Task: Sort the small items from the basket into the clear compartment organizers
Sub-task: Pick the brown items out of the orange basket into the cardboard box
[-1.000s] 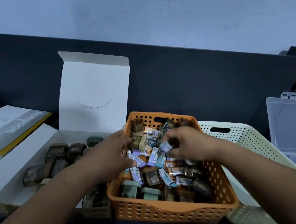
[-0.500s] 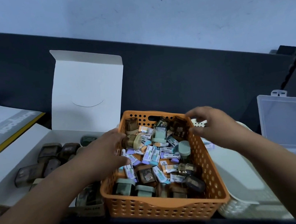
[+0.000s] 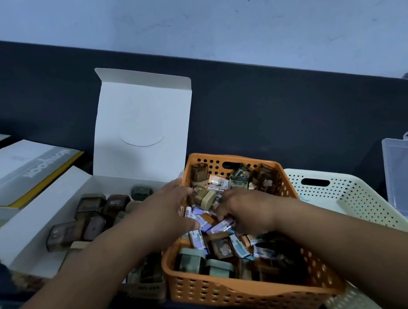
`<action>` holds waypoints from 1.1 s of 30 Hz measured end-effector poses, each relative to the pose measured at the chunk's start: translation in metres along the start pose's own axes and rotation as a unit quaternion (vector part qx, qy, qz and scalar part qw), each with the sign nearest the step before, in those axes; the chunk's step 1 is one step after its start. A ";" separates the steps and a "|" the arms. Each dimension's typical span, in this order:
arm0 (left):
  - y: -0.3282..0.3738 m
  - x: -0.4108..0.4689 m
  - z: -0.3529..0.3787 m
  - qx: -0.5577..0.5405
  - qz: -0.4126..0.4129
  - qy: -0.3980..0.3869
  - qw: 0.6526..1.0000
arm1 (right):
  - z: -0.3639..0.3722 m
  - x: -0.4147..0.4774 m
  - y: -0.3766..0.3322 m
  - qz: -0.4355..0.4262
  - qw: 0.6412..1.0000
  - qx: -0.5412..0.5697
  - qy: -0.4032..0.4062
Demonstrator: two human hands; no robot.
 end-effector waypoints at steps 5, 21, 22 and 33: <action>0.000 0.000 0.000 -0.001 -0.001 -0.001 1.000 | -0.005 -0.003 0.005 0.012 0.999 0.039 0.015; 0.002 0.002 0.001 0.008 0.005 -0.007 1.000 | -0.001 -0.011 -0.001 0.030 0.995 0.095 0.004; 0.002 0.001 0.001 0.009 0.005 -0.007 1.000 | 0.002 -0.007 -0.001 0.029 0.998 0.063 -0.004; 0.003 0.001 0.001 0.000 0.004 -0.009 1.000 | -0.007 -0.011 0.010 0.050 0.983 0.168 0.047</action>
Point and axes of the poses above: each hand's wrist, its own x-axis towards the middle knuckle, its own z-axis out of the palm, y = z × x, the point moved 6 cm from there along x, towards the middle knuckle, and after that the axes turned 14 degrees about x, right-handed, at the moved point
